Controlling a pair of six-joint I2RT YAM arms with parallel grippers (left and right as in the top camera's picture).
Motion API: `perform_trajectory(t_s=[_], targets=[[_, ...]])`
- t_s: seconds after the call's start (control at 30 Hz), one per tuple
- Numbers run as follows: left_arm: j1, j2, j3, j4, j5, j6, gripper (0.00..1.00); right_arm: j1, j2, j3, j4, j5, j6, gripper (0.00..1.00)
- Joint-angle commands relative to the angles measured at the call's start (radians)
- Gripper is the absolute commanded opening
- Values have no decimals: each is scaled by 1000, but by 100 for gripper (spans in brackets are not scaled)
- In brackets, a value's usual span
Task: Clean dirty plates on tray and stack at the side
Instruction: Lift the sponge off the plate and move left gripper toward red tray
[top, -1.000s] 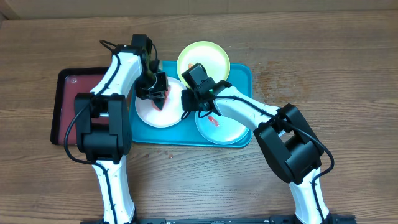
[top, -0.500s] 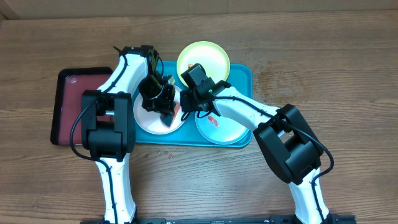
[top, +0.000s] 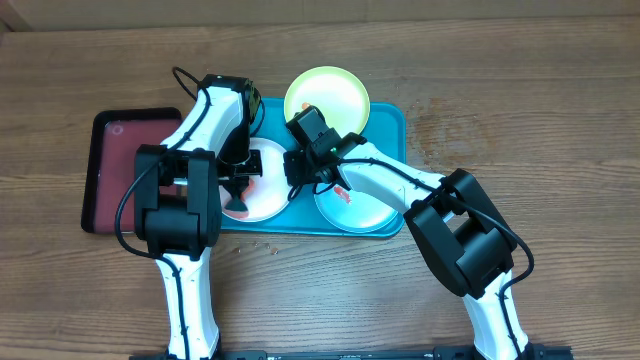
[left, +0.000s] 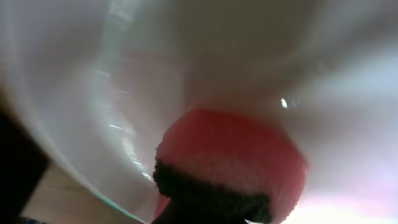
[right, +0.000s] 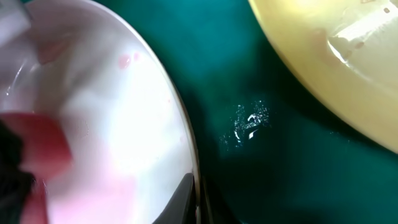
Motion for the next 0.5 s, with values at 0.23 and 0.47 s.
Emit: perform_trajectory(t_s=[0.23,0.47], targets=[[64,-314,38,84,-150,-277,4,15,1,24,-27,9,-135,4],[199,-502,38,71,-148,-306,4,68,-48,38,-52,185,-134,4]])
